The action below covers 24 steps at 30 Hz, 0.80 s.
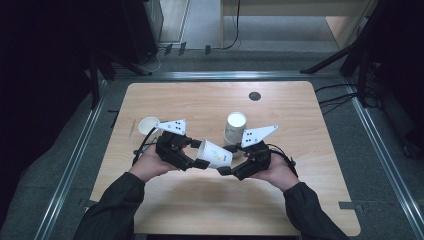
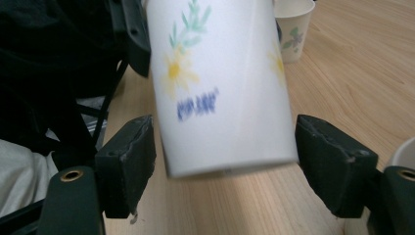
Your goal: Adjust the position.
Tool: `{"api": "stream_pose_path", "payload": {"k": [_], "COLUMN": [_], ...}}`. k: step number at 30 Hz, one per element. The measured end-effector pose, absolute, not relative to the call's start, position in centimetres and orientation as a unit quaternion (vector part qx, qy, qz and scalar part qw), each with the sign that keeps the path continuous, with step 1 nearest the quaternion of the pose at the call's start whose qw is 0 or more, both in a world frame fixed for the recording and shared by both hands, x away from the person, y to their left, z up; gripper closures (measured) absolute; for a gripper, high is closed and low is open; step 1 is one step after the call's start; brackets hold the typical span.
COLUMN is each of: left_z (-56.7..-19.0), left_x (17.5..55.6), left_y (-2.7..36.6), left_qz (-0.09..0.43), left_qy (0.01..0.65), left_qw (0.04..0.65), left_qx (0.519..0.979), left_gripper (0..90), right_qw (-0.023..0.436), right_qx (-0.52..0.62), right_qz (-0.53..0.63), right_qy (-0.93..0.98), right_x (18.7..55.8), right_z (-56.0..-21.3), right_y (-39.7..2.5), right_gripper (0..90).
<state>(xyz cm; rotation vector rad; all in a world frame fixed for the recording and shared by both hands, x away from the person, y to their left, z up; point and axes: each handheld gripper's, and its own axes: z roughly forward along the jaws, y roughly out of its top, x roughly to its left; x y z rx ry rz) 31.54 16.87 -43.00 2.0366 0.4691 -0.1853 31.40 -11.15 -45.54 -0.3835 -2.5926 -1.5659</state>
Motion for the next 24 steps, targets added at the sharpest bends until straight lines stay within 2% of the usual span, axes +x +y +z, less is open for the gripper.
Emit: {"api": "stream_pose_path", "payload": {"k": [10, 24], "left_z": [-41.6, -42.2], "left_x": [31.6, 31.7], "left_y": [19.5, 23.6], "left_qz": [-0.031, 0.018], "left_qy": [0.223, 0.269], "left_qw": [0.461, 0.335], "left_qx": [0.858, 0.903], "left_gripper": [22.5, 22.6], "right_qw": [0.037, 0.013], "right_qx": [-0.139, -0.189], "right_qz": [-0.504, -0.48], "right_qy": [-0.852, -0.857], "right_x": [31.3, 31.4], "right_z": [-45.4, -45.6], "right_y": [-12.2, -14.5], "right_gripper": [24.5, 25.4]}}
